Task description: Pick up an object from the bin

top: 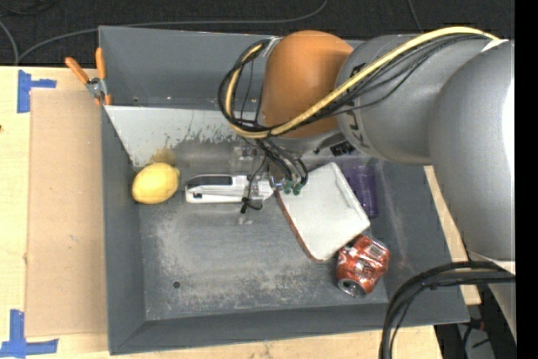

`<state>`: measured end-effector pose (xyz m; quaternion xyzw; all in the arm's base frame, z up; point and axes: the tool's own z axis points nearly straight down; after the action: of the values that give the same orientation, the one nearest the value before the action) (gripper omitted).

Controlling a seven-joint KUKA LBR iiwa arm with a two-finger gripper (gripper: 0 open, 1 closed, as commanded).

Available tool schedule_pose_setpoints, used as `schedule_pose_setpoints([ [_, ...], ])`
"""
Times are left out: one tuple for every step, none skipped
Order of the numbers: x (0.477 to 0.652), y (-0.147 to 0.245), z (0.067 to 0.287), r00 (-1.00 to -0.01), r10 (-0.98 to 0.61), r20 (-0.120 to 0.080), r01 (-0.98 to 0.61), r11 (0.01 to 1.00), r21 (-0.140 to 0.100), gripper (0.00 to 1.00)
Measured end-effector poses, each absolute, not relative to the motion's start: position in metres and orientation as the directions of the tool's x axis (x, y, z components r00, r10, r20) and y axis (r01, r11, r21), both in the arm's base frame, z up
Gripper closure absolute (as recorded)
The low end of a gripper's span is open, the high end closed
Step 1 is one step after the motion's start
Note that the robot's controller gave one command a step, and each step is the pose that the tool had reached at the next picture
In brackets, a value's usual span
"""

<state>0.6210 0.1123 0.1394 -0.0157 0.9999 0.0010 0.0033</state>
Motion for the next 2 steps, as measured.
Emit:
schedule_pose_setpoints([
  [0.623,0.095,0.100,-0.993,-0.116,-0.002,-0.116,0.993,0.000,0.00],
  [0.626,0.098,0.077,-0.997,0.069,-0.023,0.068,0.998,0.010,0.00],
])
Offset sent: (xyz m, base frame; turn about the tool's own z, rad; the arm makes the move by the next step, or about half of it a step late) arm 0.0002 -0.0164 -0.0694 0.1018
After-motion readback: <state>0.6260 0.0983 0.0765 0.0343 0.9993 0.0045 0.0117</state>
